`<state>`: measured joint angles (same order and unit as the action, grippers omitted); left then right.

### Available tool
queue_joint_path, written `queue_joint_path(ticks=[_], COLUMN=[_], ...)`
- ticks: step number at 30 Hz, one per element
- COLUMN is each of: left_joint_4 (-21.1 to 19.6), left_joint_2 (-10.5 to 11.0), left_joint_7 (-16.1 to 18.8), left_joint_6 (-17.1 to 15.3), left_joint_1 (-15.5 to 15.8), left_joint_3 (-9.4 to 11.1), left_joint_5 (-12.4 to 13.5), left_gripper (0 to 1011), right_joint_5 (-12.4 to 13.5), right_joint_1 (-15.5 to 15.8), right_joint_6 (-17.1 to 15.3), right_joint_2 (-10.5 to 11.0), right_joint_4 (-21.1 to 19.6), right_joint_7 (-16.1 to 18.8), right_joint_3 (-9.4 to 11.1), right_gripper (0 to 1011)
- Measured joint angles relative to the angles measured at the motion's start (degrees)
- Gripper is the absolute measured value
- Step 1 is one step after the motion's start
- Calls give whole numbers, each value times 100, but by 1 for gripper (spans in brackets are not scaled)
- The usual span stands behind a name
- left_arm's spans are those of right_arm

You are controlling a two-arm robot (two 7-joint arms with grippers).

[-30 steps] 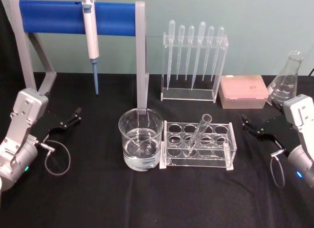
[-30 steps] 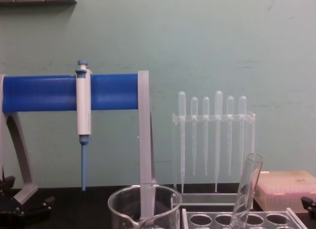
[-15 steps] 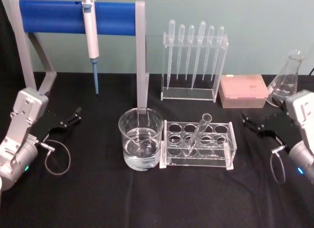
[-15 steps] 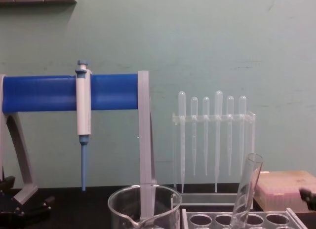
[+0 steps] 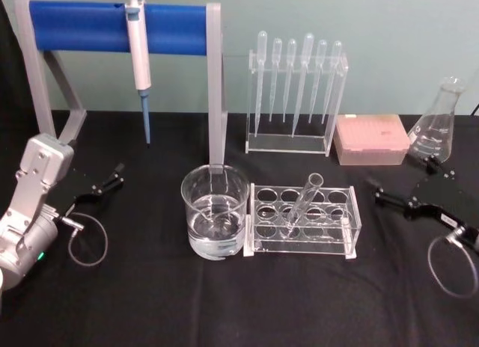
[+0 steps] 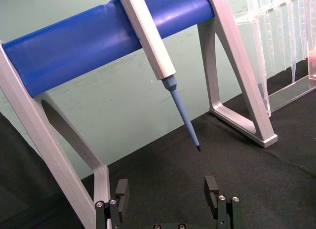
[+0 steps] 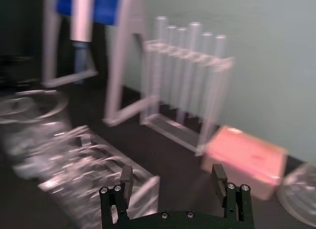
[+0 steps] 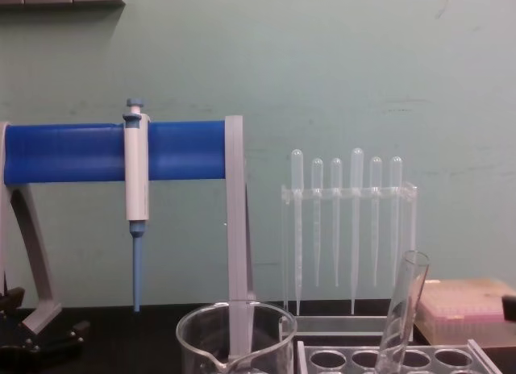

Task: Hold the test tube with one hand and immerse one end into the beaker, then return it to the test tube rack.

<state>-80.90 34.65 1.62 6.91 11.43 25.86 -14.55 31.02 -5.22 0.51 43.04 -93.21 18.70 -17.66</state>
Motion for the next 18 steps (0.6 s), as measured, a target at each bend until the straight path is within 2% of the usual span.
queue_joint_path(ticks=[3, 4, 5, 8, 12, 18], left_joint_4=[0, 0, 0, 0, 0, 0], left_joint_2=[0, 0, 0, 0, 0, 0], left_joint_7=[0, 0, 0, 0, 0, 0], left_joint_6=[0, 0, 0, 0, 0, 0], left_joint_1=[0, 0, 0, 0, 0, 0], left_joint_3=[0, 0, 0, 0, 0, 0], left_joint_5=[0, 0, 0, 0, 0, 0], left_gripper=[1000, 1000, 1000, 1000, 1000, 1000], right_joint_5=[299, 299, 361, 416, 422, 447], right_joint_1=[290, 290, 398, 565, 743, 804], right_joint_6=[88, 88, 167, 346, 594, 695], right_joint_2=[275, 275, 349, 402, 349, 171], right_joint_4=[-217, -217, -280, -368, -469, -513], right_joint_7=[655, 655, 877, 1201, 1460, 1571], right_joint_3=[118, 118, 134, 139, 133, 129], right_gripper=[1000, 1002, 1002, 1002, 1002, 1002])
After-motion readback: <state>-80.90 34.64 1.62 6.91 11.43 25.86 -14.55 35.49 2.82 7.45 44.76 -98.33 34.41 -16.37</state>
